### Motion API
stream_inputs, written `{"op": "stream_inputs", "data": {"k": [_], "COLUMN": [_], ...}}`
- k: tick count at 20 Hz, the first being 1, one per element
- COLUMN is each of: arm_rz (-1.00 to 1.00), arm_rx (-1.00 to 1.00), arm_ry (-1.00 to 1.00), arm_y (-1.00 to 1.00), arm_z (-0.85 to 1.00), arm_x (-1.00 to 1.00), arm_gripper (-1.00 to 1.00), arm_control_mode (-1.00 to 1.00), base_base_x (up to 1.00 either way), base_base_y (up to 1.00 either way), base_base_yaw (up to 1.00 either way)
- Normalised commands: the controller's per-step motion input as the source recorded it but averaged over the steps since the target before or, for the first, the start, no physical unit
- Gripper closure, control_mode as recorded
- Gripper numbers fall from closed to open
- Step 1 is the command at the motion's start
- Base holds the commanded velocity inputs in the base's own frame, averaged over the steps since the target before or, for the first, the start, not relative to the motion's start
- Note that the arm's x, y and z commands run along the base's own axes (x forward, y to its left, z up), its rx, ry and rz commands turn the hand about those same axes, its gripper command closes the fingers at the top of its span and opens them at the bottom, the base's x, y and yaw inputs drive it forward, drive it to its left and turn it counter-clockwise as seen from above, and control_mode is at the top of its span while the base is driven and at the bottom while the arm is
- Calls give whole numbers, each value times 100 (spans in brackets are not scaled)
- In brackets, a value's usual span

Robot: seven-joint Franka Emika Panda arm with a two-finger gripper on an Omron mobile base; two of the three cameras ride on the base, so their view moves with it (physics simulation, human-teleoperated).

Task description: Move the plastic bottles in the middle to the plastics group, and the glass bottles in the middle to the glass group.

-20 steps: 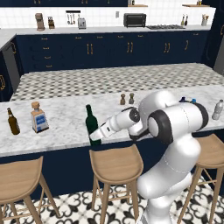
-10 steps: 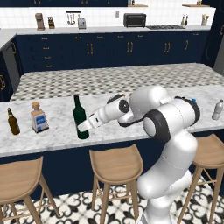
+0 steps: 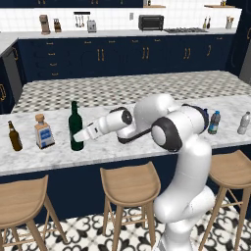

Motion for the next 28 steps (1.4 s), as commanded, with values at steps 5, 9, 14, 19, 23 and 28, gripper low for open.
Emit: {"op": "stream_inputs", "data": {"k": [5, 9, 14, 19, 23, 28], "arm_rz": [35, 29, 26, 22, 20, 20], "arm_rx": [0, 10, 15, 9, 5, 1], "arm_ry": [7, -1, 0, 0, 2, 13], "arm_y": [-7, 0, 0, 0, 0, 0], "arm_z": [-27, 0, -4, -13, -26, -31], "arm_x": [59, 62, 63, 73, 68, 53], "arm_gripper": [100, 100, 100, 100, 100, 100], "arm_control_mode": [-100, -100, -100, -100, -100, -100], "base_base_x": [0, 0, 0, 0, 0, 0], "base_base_y": [0, 0, 0, 0, 0, 0], "base_base_yaw": [0, 0, 0, 0, 0, 0]}}
